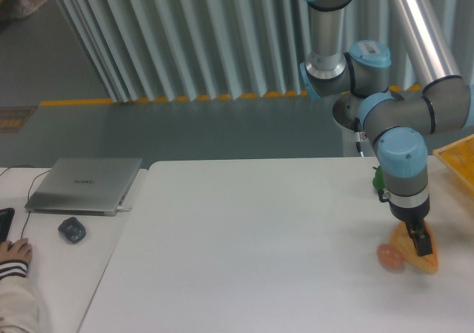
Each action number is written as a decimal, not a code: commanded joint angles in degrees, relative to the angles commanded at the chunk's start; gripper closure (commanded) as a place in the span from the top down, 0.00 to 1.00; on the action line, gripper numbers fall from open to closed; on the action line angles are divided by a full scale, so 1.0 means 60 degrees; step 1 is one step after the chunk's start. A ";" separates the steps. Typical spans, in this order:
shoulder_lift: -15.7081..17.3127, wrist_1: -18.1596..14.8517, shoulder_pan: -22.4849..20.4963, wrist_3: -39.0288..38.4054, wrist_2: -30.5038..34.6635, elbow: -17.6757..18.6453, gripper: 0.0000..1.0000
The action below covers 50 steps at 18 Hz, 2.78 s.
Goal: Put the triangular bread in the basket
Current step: 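Close the gripper on the triangular bread slice, then lift the bread slice and carry it toward the yellow basket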
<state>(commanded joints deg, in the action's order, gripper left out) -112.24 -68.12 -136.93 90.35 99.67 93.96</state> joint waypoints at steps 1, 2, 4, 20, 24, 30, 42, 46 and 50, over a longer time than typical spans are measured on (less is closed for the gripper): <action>-0.0015 0.0000 0.0015 -0.0015 0.0000 0.0000 1.00; -0.0015 0.0000 0.0015 -0.0030 0.0000 0.0000 1.00; -0.0015 0.0000 0.0073 -0.0044 0.0000 0.0000 1.00; -0.0059 -0.0029 0.0073 -0.0074 0.0073 -0.0117 0.60; -0.0059 -0.0044 0.0117 -0.0088 0.0102 -0.0132 0.40; -0.0029 -0.0146 0.0117 -0.0074 0.0132 -0.0337 0.29; 0.0497 -0.1931 -0.0262 0.0174 0.0088 -0.0996 0.29; 0.0820 -0.3000 -0.0804 0.1285 0.0103 -0.1478 0.29; 0.0908 -0.3223 -0.1142 0.1801 0.0073 -0.1714 0.29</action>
<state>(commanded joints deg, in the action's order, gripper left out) -106.79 -87.45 -143.79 101.16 100.11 83.67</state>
